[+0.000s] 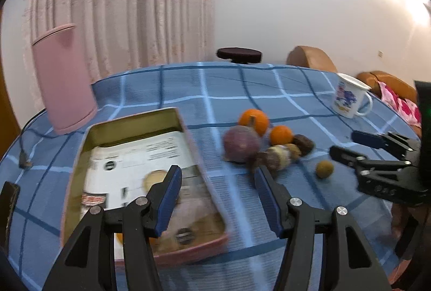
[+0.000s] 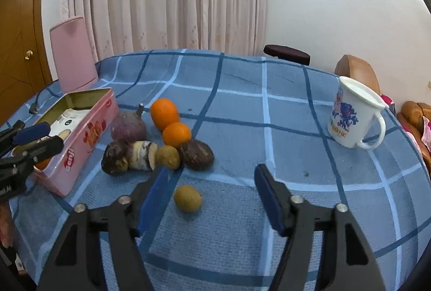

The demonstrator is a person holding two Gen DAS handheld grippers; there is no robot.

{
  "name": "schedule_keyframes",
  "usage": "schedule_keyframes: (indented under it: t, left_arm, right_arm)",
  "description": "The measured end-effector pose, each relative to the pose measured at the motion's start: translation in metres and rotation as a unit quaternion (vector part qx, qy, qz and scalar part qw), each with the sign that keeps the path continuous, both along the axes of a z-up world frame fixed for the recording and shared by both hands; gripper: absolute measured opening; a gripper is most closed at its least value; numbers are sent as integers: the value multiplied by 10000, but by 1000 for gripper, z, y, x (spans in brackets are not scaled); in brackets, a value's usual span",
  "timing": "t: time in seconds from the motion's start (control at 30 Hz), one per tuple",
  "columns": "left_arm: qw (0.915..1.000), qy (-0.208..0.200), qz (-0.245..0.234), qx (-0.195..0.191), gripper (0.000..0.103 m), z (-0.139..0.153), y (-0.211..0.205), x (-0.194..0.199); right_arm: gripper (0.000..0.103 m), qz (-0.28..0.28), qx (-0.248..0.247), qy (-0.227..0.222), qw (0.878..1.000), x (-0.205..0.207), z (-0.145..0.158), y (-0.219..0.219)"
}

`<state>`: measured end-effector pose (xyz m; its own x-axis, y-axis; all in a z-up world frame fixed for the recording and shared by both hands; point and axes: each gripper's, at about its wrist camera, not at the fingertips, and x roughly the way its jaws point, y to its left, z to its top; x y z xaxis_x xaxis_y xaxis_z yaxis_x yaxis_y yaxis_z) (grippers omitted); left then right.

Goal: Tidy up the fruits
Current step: 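Grasp a dark brown fruit with the left tool while the right tool grasps a small brown fruit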

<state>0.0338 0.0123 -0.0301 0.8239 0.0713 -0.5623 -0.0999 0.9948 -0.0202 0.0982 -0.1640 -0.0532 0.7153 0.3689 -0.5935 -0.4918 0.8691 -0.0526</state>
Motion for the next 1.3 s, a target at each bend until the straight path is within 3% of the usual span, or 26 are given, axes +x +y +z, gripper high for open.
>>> schedule_keyframes:
  t: [0.07, 0.53, 0.83, 0.93, 1.1, 1.2, 1.3]
  left_arm:
    - [9999, 58, -150, 0, 58, -1, -11, 5]
    - [9956, 651, -677, -72, 58, -22, -42, 44]
    - [9954, 754, -597, -34, 58, -23, -34, 44]
    - [9958, 793, -425, 153, 47, -24, -33, 46]
    - [9960, 791, -386, 182, 46, -25, -28, 47]
    - [9953, 843, -432, 216, 40, -27, -34, 48]
    - [9945, 850, -543, 294, 38, -27, -44, 49]
  right_arm:
    - [54, 85, -30, 173, 9998, 2, -4, 1]
    - [47, 551, -86, 683, 9961, 6, -18, 7]
    - [37, 851, -116, 849, 9927, 4, -21, 15]
    - [35, 866, -52, 896, 9922, 6, -21, 16]
    - [35, 856, -57, 893, 9923, 6, -21, 15]
    - [35, 874, -86, 906, 9920, 6, -21, 16]
    - [29, 909, -81, 977, 9910, 8, -23, 17]
